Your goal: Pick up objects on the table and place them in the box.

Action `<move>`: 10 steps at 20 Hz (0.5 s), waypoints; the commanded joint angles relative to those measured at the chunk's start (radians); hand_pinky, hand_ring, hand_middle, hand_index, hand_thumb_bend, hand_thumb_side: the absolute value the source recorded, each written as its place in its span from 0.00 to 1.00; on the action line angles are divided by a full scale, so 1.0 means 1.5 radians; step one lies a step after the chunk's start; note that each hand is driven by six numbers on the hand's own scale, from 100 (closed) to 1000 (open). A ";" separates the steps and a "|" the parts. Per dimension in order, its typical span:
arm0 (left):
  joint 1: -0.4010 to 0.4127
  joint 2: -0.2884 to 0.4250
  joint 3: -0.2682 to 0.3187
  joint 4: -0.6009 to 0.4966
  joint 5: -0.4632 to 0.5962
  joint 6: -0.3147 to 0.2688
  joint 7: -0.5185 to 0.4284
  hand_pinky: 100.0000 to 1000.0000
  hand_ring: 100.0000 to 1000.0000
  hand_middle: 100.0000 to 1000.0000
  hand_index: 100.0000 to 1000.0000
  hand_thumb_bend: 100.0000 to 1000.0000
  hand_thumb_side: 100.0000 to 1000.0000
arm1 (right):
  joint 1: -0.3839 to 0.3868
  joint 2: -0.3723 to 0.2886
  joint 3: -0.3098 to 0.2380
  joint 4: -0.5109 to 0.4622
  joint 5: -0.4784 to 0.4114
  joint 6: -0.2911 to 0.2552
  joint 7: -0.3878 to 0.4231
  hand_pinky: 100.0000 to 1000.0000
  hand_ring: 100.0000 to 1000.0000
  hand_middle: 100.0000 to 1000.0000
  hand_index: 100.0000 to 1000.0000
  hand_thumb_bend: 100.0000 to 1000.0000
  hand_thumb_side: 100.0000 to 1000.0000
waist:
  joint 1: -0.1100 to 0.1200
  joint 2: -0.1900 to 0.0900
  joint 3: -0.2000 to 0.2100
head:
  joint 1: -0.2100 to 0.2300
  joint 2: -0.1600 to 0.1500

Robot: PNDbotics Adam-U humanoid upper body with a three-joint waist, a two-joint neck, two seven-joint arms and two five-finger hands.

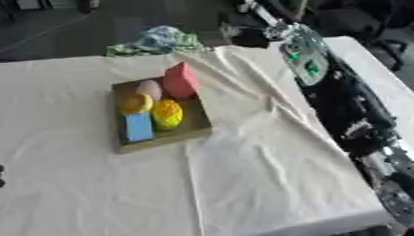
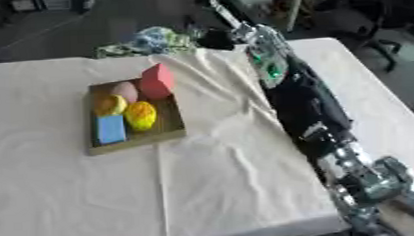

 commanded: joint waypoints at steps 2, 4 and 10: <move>0.004 0.001 0.013 -0.006 0.001 -0.001 0.021 0.71 0.51 0.54 0.77 0.00 0.92 | 0.090 -0.036 -0.018 -0.118 -0.122 0.032 -0.031 0.74 0.70 0.78 0.98 0.00 0.41 | -0.007 -0.016 -0.006 | 0.032 0.002; 0.009 -0.006 0.014 -0.007 0.004 -0.003 0.030 0.72 0.51 0.54 0.77 0.00 0.92 | 0.154 -0.018 -0.028 -0.155 -0.156 0.044 -0.051 0.72 0.68 0.76 0.97 0.00 0.49 | -0.007 -0.016 -0.010 | 0.047 0.002; 0.030 -0.029 0.016 -0.009 0.013 -0.011 0.050 0.72 0.53 0.56 0.77 0.00 0.93 | 0.291 0.077 -0.068 -0.231 -0.200 0.070 -0.105 0.70 0.63 0.72 0.94 0.00 0.59 | -0.001 -0.012 -0.021 | 0.120 0.002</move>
